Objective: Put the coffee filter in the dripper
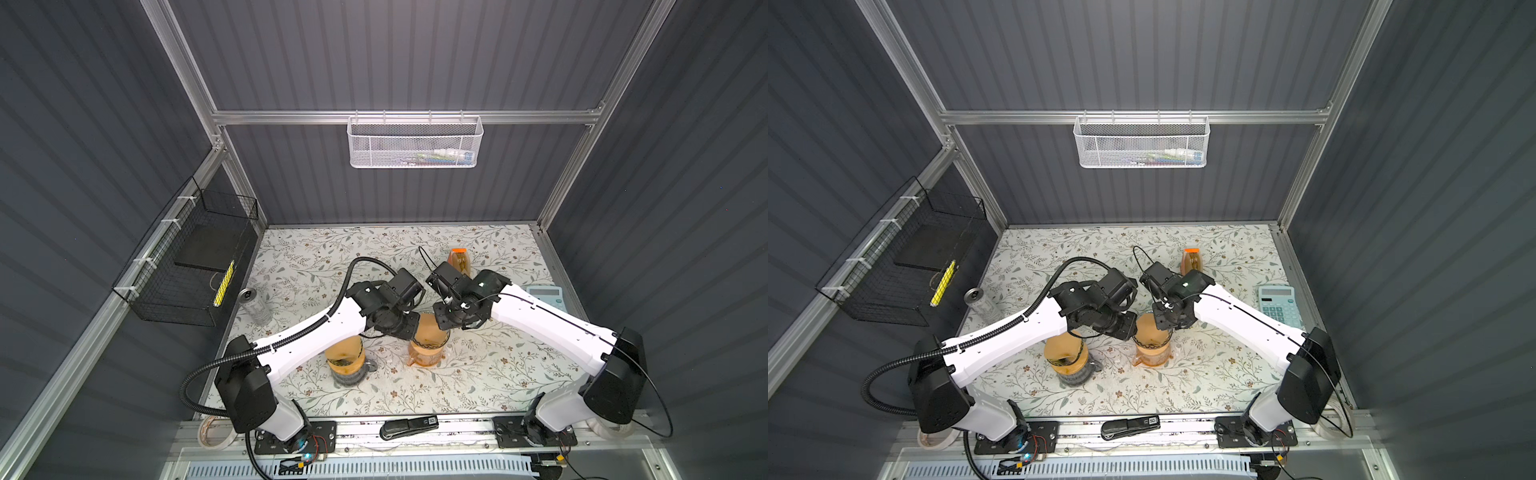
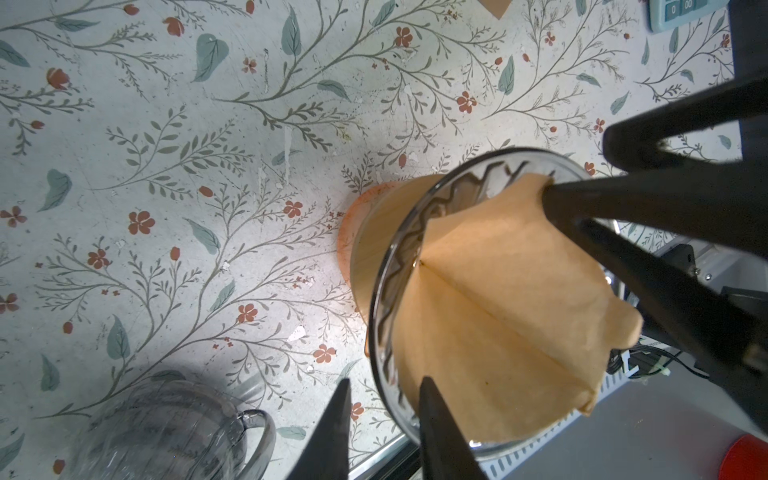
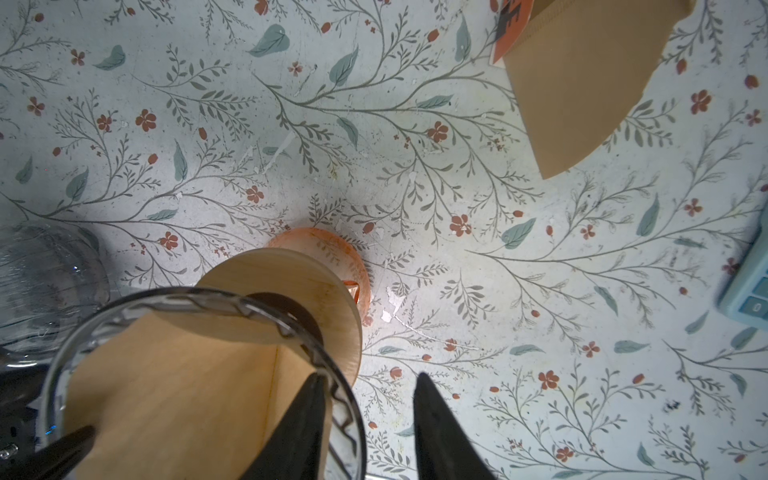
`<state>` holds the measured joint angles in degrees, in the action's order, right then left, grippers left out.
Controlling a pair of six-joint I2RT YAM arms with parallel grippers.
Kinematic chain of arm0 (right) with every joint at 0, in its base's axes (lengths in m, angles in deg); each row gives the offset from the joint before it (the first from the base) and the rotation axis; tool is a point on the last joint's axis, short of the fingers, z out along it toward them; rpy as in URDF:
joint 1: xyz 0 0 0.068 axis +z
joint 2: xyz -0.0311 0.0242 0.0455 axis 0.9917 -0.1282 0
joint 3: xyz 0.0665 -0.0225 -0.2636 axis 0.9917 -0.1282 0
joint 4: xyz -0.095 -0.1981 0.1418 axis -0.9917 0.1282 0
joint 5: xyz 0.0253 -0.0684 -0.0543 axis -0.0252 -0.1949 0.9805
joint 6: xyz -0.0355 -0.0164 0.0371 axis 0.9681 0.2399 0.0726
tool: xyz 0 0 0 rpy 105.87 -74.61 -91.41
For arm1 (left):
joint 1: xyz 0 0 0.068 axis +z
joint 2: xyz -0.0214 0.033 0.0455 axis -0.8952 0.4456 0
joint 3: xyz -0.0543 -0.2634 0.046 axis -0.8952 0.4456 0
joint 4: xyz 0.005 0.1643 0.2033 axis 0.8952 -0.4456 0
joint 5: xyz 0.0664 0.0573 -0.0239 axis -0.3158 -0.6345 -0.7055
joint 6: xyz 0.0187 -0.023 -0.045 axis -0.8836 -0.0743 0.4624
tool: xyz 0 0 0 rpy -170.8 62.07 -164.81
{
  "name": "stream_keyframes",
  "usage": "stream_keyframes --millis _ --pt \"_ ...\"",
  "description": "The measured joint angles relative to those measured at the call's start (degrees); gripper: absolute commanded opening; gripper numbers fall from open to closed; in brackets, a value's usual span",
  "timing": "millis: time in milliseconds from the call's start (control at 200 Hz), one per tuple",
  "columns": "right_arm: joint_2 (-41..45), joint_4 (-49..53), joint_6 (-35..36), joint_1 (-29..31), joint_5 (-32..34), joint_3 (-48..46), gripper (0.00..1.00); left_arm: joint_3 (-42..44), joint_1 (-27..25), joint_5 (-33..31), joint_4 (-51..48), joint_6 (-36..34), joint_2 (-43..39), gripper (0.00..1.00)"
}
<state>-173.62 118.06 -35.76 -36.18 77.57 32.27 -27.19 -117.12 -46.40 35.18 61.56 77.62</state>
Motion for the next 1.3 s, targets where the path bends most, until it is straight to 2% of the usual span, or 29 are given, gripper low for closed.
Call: stream_keyframes --millis 1301 --pt "3.0 0.2 -0.2 0.0 -1.3 1.0 0.40 -1.5 0.0 -0.8 0.2 0.3 -2.3 0.32"
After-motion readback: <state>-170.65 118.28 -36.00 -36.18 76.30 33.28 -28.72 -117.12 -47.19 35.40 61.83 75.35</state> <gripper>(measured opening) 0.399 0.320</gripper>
